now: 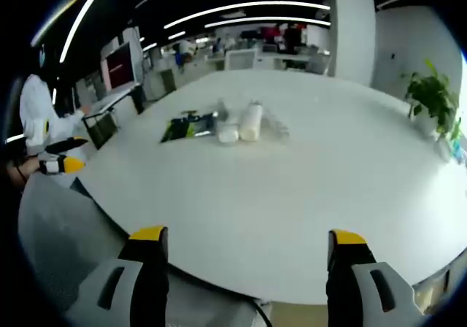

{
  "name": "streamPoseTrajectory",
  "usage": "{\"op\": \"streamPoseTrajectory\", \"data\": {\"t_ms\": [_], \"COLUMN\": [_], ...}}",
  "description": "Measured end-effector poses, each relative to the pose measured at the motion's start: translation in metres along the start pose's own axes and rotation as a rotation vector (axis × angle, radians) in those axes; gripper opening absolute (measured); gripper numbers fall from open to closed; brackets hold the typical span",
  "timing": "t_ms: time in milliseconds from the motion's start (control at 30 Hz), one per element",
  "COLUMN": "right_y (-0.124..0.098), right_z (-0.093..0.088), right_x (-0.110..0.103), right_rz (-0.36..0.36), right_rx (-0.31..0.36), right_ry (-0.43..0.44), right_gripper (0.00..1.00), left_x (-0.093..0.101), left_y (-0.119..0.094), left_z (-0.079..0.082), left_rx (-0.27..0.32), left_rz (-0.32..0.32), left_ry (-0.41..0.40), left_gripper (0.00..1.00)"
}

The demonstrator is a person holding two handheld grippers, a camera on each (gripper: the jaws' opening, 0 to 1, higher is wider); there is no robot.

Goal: Arrange the skincare products in the storage area until every visible bottle or jar stands upright without overlapping.

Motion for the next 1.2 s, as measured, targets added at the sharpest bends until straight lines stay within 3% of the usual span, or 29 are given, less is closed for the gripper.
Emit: {"op": "streamPoseTrajectory", "data": {"t_ms": [1200], "right_y": [-0.0002], "right_z": [-0.0002], "right_x": [-0.0006], "right_rz": [0.005], "right_rx": [-0.003], "right_ry": [-0.008], "right_gripper": [0.92], "left_x": [-0.0007], "left_y": [0.0011], "left_z": [-0.0036], "left_rx": [-0.023], "left_rz": [0.000], "left_ry": [0.011], "left_gripper": [0.84]}}
Point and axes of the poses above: the point that each gripper's makers call its tool centre point, and the gripper's own axes: y roughly forward along the fingers, x roughly to its right, z roughly out of its top, the point moved 7 cm from there along -y, roughly backward along the fingers, and after that the axes turned 11 degrees about z, right-handed, at the moved point
